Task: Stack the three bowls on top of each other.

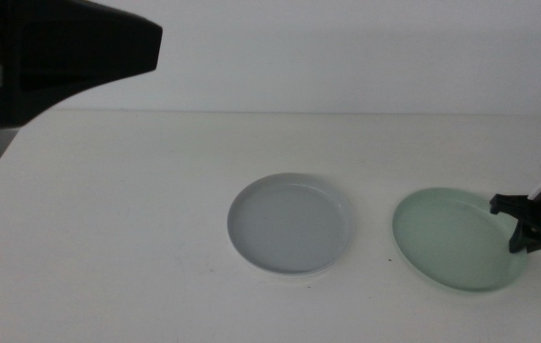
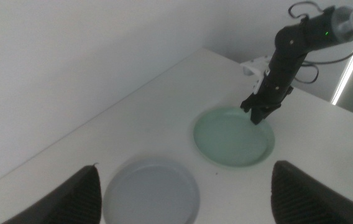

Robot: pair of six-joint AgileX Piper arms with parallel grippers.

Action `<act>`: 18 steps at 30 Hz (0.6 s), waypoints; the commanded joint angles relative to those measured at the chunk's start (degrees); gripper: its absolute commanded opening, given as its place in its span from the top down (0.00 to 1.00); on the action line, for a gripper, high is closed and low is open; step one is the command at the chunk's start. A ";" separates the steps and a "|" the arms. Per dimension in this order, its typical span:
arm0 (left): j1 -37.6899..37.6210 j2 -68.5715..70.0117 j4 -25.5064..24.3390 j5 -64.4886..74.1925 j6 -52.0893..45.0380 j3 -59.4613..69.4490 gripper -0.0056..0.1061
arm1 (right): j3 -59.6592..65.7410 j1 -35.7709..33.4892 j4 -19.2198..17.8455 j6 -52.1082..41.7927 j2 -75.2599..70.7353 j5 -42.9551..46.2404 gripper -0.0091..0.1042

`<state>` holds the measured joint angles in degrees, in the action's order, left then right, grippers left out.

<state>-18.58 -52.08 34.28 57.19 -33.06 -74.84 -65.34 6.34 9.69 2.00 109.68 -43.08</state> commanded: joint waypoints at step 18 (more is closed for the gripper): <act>-0.26 -0.04 -0.27 0.40 0.28 0.15 0.11 | -27.67 -18.79 0.10 6.10 -4.61 -15.91 0.94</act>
<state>-18.58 -52.08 34.02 57.67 -33.06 -74.84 -91.43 -10.34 9.68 6.99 103.94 -58.23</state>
